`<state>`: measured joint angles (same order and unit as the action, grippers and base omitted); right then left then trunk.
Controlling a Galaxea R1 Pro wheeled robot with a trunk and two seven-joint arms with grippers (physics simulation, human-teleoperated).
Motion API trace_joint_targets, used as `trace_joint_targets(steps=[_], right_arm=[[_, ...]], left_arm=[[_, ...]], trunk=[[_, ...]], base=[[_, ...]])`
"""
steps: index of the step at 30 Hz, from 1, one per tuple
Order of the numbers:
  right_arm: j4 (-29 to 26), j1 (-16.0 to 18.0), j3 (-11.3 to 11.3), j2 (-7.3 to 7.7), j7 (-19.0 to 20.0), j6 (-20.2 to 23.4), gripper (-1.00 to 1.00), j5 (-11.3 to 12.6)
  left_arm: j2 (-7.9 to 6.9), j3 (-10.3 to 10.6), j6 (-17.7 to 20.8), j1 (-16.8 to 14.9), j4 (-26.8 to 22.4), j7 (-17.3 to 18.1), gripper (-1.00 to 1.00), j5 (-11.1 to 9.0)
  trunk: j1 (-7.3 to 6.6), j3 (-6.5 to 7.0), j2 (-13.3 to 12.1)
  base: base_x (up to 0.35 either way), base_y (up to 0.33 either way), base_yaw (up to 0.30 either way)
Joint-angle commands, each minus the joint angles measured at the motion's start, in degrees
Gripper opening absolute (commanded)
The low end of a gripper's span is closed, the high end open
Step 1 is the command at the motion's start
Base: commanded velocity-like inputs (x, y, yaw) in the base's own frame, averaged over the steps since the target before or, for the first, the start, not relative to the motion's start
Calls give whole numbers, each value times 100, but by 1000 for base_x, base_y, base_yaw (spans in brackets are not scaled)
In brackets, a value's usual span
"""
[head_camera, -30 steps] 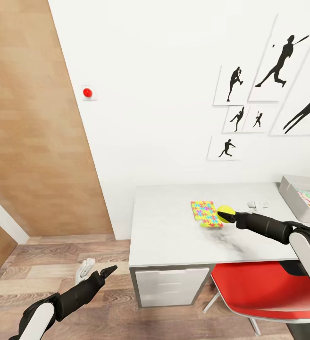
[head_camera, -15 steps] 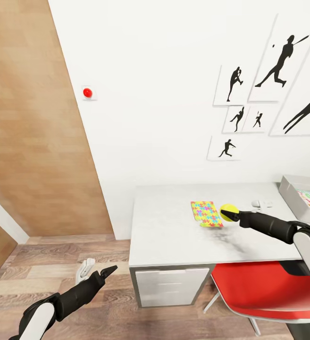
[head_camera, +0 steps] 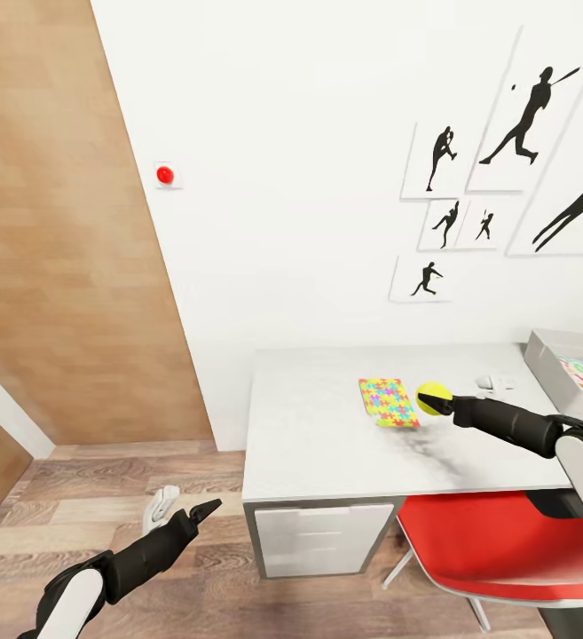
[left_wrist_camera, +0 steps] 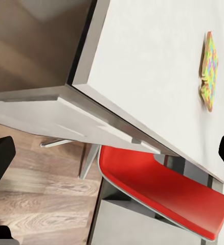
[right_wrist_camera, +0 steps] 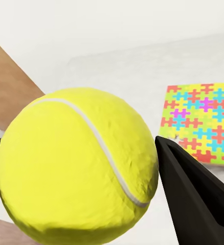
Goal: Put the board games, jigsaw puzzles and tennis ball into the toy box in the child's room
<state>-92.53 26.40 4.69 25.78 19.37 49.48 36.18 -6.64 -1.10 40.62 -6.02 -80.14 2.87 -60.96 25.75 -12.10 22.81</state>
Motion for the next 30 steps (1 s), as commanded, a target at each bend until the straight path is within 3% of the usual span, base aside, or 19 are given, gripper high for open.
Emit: trace_joint_targets(steps=[1,15,30], right_arm=[[-2,6,14,5,28,32,-100,-8],[-2,6,39,43,39,32,-100,-6],[-2,6,42,49,40,35,-100,-5]], left_arm=[[2,-8,31,-4,-1,22,100,11],[2,-4,-30,-4,0,9,100,14],[5,-4,-37,-4,0,-5,100,14]], trunk=[[3,-9,11],[3,32,11],[3,167,11]], base=[[0,0,0],[0,0,0],[0,0,0]])
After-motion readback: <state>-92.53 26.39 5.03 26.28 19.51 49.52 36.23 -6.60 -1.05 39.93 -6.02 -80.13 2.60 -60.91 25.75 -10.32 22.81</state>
